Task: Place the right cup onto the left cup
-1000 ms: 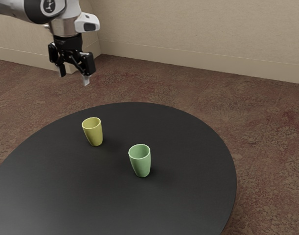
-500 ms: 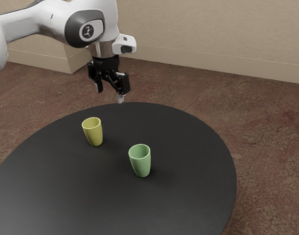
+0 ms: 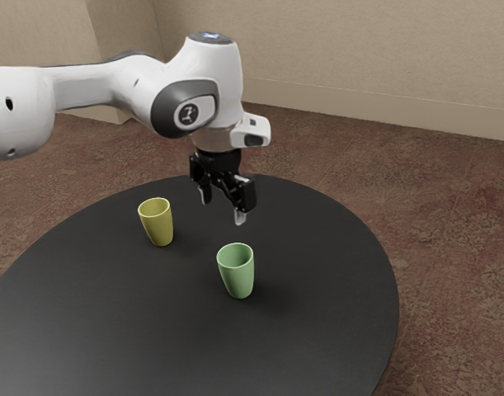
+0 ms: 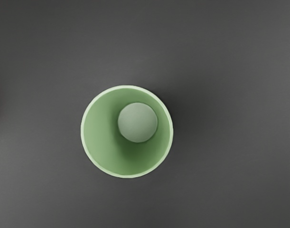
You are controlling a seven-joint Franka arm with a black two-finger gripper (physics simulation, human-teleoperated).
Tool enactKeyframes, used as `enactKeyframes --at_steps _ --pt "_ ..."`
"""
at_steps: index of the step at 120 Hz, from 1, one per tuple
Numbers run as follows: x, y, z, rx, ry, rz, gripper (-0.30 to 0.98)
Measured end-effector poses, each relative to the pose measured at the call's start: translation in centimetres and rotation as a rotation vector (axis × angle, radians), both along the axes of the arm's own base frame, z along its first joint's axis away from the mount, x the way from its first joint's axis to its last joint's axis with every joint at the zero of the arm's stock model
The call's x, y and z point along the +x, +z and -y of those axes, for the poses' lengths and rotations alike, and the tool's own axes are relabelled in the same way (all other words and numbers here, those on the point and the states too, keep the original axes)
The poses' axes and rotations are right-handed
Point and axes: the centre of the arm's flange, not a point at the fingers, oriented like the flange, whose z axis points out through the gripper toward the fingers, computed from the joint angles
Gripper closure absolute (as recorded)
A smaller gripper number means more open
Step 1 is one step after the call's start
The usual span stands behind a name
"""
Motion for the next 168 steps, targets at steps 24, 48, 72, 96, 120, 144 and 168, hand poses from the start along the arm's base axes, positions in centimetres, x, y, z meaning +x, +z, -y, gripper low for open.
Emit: enactKeyframes --at_steps 24,48,72,96,120,144,168 --pt "1.3 -5.0 0.1 -0.015 0.008 -0.009 0.0" --pt "1.8 -7.3 1.1 -0.028 -0.005 0.015 0.0" --pt "1.1 -9.6 2.2 -0.038 -0.01 0.024 0.0" --pt "0.5 -11.7 2.6 -0.043 0.002 0.02 0.0" --pt "0.7 -13.9 2.7 -0.047 0.008 0.021 0.0" --pt "1.0 -15.3 2.6 -0.051 0.014 0.025 0.05" --pt "1.2 -16.6 2.2 -0.053 0.025 0.026 0.26"
